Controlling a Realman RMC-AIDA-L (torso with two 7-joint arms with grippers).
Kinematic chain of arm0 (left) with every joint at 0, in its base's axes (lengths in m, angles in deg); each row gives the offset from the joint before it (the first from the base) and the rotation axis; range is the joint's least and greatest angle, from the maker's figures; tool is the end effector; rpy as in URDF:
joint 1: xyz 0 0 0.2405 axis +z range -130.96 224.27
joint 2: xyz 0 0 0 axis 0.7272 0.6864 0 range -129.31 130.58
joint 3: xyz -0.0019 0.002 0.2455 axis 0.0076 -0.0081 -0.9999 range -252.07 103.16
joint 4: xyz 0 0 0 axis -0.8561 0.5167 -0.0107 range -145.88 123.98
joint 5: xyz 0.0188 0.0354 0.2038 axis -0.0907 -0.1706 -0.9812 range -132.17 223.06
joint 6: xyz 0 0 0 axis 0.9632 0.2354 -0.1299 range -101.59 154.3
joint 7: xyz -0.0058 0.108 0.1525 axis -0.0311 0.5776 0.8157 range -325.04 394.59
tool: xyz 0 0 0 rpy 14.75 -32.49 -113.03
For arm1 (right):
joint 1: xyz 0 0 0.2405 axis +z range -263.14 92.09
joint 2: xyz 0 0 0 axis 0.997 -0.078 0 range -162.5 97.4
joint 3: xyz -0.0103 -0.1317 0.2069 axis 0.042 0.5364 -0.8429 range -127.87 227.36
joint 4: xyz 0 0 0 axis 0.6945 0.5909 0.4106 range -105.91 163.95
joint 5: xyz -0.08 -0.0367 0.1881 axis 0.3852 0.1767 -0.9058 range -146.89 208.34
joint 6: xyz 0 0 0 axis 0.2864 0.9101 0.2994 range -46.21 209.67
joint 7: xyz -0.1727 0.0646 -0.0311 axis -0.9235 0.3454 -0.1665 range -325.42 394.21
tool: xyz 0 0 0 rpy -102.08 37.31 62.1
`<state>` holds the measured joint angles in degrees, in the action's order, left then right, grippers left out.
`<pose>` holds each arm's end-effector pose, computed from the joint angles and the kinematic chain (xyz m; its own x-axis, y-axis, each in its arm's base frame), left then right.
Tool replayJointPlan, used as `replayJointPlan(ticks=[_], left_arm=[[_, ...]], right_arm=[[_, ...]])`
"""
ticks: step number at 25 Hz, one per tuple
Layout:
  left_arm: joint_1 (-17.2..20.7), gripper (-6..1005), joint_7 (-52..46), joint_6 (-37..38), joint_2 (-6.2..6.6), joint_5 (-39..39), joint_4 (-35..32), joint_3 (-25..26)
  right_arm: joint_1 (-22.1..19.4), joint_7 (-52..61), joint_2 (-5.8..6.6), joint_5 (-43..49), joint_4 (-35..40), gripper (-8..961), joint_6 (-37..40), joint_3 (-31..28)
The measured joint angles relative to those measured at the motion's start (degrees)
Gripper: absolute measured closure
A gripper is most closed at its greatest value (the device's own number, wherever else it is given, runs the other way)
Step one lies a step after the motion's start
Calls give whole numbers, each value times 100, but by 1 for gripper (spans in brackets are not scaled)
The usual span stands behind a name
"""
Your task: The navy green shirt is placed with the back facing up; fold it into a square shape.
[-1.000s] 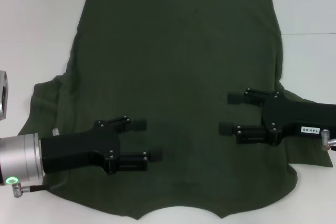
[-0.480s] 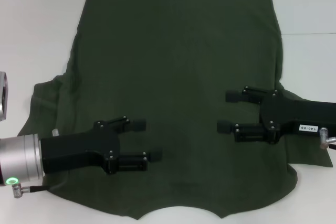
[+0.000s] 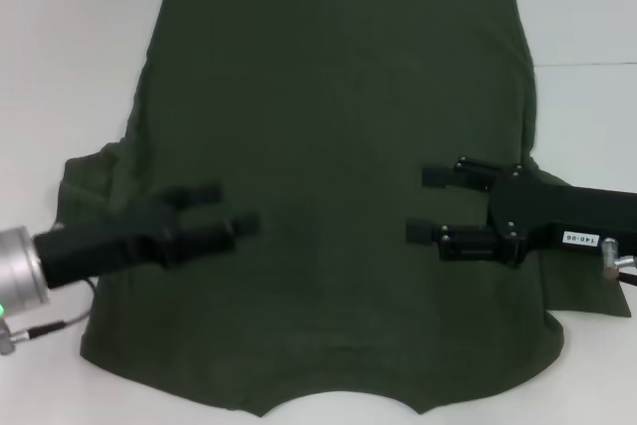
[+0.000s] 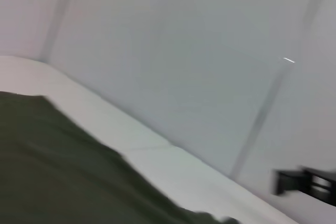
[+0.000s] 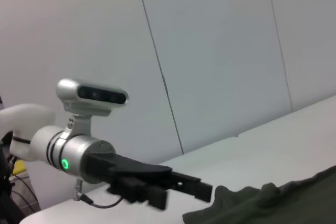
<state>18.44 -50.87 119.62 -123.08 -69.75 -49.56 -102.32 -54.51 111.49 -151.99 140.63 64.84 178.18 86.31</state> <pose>-0.2328 0.3266 -0.0297 0.5895 0.4553 0.6672 0.6344 -0.7723 -0.0336 0.2094 0.3299 -0.0228 0.7238 -0.2849 -0.6284 -0.4139 -0.9080 -0.0652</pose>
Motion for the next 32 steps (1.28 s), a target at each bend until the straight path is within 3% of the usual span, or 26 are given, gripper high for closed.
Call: replayJointPlan(ticks=[13,24,32], left_arm=[[58,64,-1139,-2079,116,-34,29,870],[122,65,-907,-3253,91,0,289,846],[62,68,-722,-3654,65,3,398,850]], right_arm=[[59,134,0,-270,-250,27,-53,-18],[76,163,-9,-318,-260,27,-64,-18],[92,165,-9,-321,-260,27,-83,-17]])
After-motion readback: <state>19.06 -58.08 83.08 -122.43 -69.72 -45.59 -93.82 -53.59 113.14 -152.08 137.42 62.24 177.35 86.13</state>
